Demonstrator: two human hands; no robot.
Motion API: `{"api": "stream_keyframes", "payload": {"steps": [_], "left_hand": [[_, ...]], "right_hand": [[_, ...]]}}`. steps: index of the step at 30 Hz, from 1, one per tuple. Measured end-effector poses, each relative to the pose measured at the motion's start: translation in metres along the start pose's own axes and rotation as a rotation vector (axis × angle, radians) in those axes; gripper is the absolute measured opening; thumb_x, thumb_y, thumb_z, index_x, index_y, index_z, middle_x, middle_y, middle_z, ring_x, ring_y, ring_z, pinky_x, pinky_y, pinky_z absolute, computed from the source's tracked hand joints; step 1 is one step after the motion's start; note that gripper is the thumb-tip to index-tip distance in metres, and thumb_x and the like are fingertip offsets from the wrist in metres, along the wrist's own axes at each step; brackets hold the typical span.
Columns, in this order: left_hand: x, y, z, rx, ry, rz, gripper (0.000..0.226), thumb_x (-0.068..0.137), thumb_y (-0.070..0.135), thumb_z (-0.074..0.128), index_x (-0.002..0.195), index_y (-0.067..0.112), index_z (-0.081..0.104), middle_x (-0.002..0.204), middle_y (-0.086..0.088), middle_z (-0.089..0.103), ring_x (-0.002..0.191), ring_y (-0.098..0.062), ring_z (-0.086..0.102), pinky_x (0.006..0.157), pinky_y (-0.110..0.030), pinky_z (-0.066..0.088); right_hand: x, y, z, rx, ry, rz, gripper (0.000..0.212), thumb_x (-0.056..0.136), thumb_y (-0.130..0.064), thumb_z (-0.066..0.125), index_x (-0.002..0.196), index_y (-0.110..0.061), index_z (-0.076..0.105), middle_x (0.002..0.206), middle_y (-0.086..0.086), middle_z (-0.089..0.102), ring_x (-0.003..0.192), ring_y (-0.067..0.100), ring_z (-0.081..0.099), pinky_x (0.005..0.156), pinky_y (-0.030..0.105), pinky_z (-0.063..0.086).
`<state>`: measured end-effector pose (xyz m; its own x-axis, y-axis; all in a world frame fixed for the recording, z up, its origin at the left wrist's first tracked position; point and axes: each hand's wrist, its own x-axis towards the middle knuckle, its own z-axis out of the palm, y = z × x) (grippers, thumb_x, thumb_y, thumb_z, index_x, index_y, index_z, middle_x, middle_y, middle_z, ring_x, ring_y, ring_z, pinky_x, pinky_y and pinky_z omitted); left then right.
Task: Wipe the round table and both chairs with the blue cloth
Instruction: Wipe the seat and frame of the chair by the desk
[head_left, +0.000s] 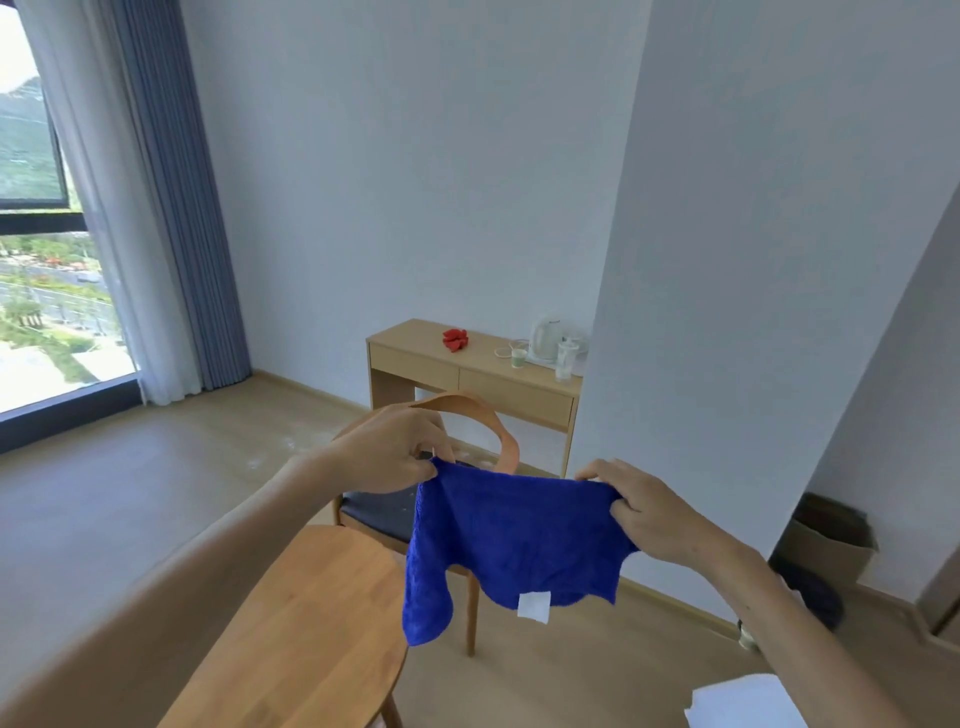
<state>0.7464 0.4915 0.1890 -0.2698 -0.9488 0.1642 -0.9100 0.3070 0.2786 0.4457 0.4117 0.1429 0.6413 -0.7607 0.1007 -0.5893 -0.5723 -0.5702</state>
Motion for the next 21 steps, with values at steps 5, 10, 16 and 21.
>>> {"api": "stream_keyframes", "payload": {"steps": [5, 10, 16, 21], "left_hand": [[-0.001, -0.003, 0.006, -0.056, -0.03, -0.063, 0.026, 0.077, -0.001, 0.053, 0.083, 0.017, 0.071, 0.076, 0.01, 0.067, 0.075, 0.0, 0.059, 0.069, -0.008, 0.043], [0.007, -0.008, 0.013, -0.053, -0.022, -0.062, 0.012, 0.074, 0.003, 0.049, 0.075, 0.009, 0.06, 0.071, -0.006, 0.061, 0.067, -0.015, 0.053, 0.067, -0.026, 0.044], [0.007, -0.006, 0.018, -0.013, -0.054, 0.023, 0.021, 0.077, 0.039, 0.06, 0.085, 0.02, 0.054, 0.08, 0.007, 0.053, 0.073, -0.003, 0.045, 0.069, -0.017, 0.036], [0.009, -0.009, 0.023, 0.036, -0.084, 0.071, 0.019, 0.089, 0.023, 0.06, 0.106, 0.025, 0.069, 0.096, 0.018, 0.047, 0.091, 0.013, 0.042, 0.079, -0.001, 0.028]], "right_hand": [[0.002, -0.003, 0.007, -0.005, -0.064, -0.038, 0.023, 0.088, -0.015, 0.045, 0.088, -0.036, 0.053, 0.094, -0.016, 0.053, 0.084, 0.002, 0.054, 0.071, 0.016, 0.038], [0.008, -0.003, 0.014, -0.107, -0.035, -0.116, 0.019, 0.093, -0.029, 0.058, 0.083, -0.044, 0.052, 0.092, -0.02, 0.049, 0.085, 0.002, 0.055, 0.068, 0.014, 0.041], [0.013, -0.007, 0.022, -0.171, -0.056, -0.15, 0.011, 0.09, -0.018, 0.06, 0.096, -0.022, 0.068, 0.097, -0.02, 0.051, 0.092, 0.004, 0.054, 0.078, 0.019, 0.047], [0.012, -0.009, 0.027, -0.091, -0.095, -0.079, 0.021, 0.091, -0.018, 0.059, 0.107, -0.028, 0.066, 0.099, -0.015, 0.065, 0.09, 0.005, 0.061, 0.081, 0.02, 0.051]]}}
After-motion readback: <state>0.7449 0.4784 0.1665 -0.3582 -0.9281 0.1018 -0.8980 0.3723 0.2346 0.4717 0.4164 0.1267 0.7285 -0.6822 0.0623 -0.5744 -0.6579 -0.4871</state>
